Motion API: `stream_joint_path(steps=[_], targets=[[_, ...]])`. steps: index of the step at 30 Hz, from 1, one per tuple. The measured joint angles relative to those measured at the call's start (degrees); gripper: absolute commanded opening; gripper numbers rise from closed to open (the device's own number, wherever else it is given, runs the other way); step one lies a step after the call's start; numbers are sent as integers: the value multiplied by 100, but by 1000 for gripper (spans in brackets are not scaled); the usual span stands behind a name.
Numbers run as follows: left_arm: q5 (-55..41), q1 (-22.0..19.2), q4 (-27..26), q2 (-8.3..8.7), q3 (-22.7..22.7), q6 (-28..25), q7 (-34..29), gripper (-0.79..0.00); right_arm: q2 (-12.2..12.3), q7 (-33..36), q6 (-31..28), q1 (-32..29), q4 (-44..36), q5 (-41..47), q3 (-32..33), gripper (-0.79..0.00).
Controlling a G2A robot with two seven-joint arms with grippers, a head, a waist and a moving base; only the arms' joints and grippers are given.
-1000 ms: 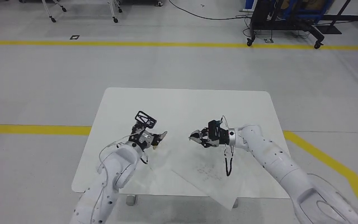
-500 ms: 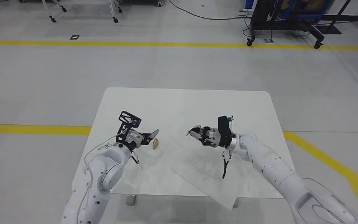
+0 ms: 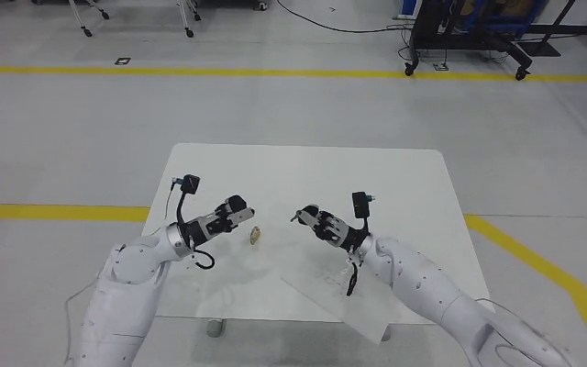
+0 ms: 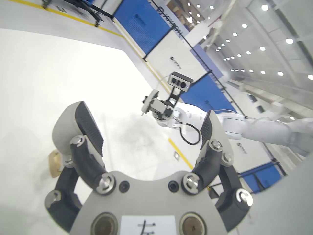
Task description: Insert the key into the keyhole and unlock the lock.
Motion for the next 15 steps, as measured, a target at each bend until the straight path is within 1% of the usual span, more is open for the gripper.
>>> stream_joint_path(steps=[1, 3, 6, 8, 10, 12, 13, 15], targets=[[-209, -83, 85, 13, 28, -46, -217, 0, -9, 80, 0, 44, -107, 288, -111, -785], [-215, -166, 120, 26, 84, -170, -360, -12, -12, 205, 0, 113, -212, 650, -268, -785], [92, -197, 44, 38, 186, -427, -321, -200, -33, 401, 0, 247, -254, 1126, -464, -785], [285, -183, 0, 45, 256, -501, -235, -271, -64, 472, 0, 320, -310, 1367, -575, -785], [476, -172, -38, 50, 326, -486, -126, -320, -93, 539, 0, 374, -329, 1557, -679, -785], [585, -167, -75, 51, 393, -469, -38, -483, -122, 633, 0, 412, -321, 1706, -770, -785], [634, -171, -94, 55, 437, -475, -17, -523, -143, 710, 0, 435, -311, 1808, -828, -785], [679, -194, -105, 63, 499, -489, -29, -554, -179, 820, 0, 469, -283, 1959, -900, -785]])
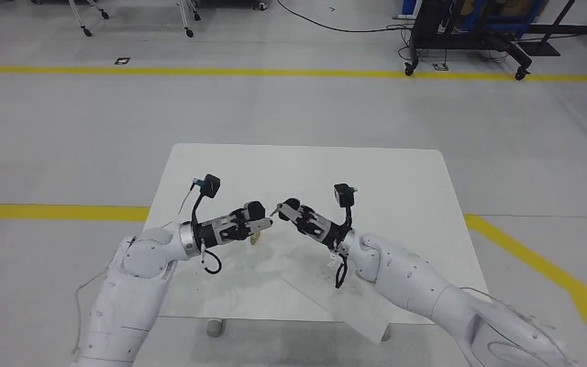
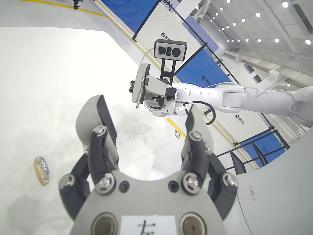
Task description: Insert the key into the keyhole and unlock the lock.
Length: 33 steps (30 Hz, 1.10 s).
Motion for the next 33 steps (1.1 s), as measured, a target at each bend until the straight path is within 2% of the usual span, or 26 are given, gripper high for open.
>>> stream_joint_path(steps=[4, 14, 16, 18, 33], targets=[[67, -39, 13, 21, 88, 9, 45, -536, -72, 152, 0, 57, 103, 244, -70, -785], [150, -127, 79, 73, 216, 200, 177, -554, -118, 395, 0, 60, 117, 470, -20, -785], [179, -145, 88, 82, 246, 249, 211, -628, -118, 466, 0, 52, 105, 518, 3, -785], [187, -158, 96, 89, 271, 282, 244, -785, -117, 522, 0, 44, 97, 552, 28, -785], [163, -199, 142, 158, 343, 452, 507, -785, -129, 1155, 0, -63, 52, 893, 309, -785]])
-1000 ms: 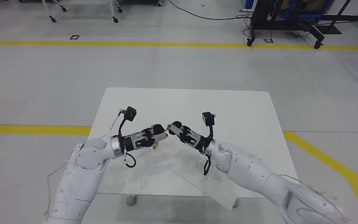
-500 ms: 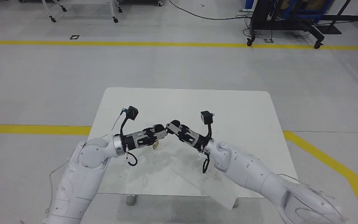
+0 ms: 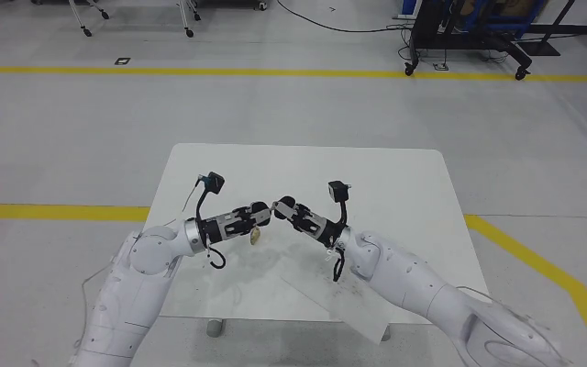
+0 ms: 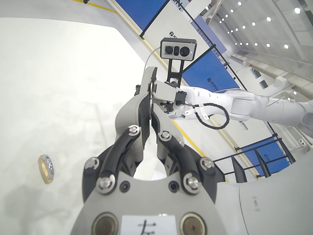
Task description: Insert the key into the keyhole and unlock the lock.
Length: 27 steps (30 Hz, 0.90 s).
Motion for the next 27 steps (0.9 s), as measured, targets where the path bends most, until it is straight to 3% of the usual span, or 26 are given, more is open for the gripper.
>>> stream_joint_path(steps=[7, 8, 9, 10, 11, 27], targets=[[-77, -17, 25, 36, 22, -21, 20, -785, -19, 379, 0, -77, -3, 169, 194, -785], [-81, -20, 27, 41, 26, -22, 23, -785, -22, 435, 0, -87, -1, 199, 220, -751], [-85, -24, 30, 45, 27, -24, 26, -785, -26, 493, 0, -97, 2, 228, 246, -656], [-95, -26, 35, 52, 26, -34, 33, -785, -32, 573, 0, -113, 10, 274, 281, -443], [-109, -27, 40, 57, 23, -42, 37, -785, -36, 637, 0, -127, 18, 318, 308, 0], [-277, -25, 89, 118, -45, 82, 0, -785, -64, 985, 43, -213, 53, 642, 478, 0]])
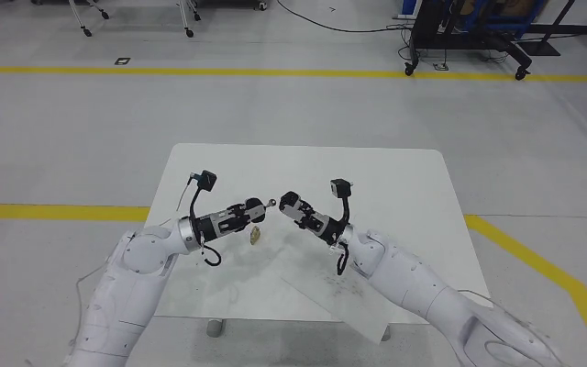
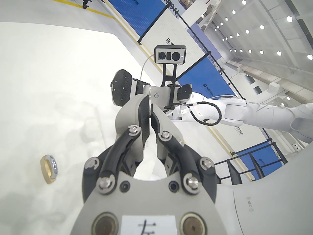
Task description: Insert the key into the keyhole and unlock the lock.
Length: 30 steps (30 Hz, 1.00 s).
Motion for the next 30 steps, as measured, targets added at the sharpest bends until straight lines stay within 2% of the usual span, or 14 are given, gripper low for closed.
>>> stream_joint_path(steps=[3, 5, 9, 10, 11, 16, 20, 25, 29, 30], targets=[[-79, -104, 80, 49, 16, 242, -522, -785, 70, 628, 203, -2, 38, 285, 65, 0], [-161, -232, 148, 79, 56, 331, -991, -785, 152, 1165, 151, -14, 21, 538, 161, -249], [-154, -457, 254, 106, 239, 384, -1616, -785, 322, 2306, 332, 12, 4, 954, 275, -379], [-92, -505, 259, 106, 311, 354, -1697, -785, 361, 2605, 430, 5, -48, 1063, 311, -394], [-46, -533, 265, 106, 361, 338, -1731, -785, 386, 2794, 482, -2, -81, 1132, 340, -351], [61, -649, 316, 110, 570, 286, -1800, -785, 441, 3409, 674, -140, -323, 1495, 435, -431], [105, -699, 355, 123, 636, 289, -1746, -785, 416, 3698, 749, -170, -355, 1637, 447, -465], [142, -723, 362, 144, 699, 271, -1676, -785, 371, 3848, 750, -188, -309, 1695, 497, -600], [171, -726, 336, 156, 787, 251, -1671, -785, 356, 3957, 710, -215, -282, 1753, 564, -634], [182, -729, 334, 158, 810, 255, -1667, -785, 355, 3980, 708, -217, -271, 1761, 582, -702]])
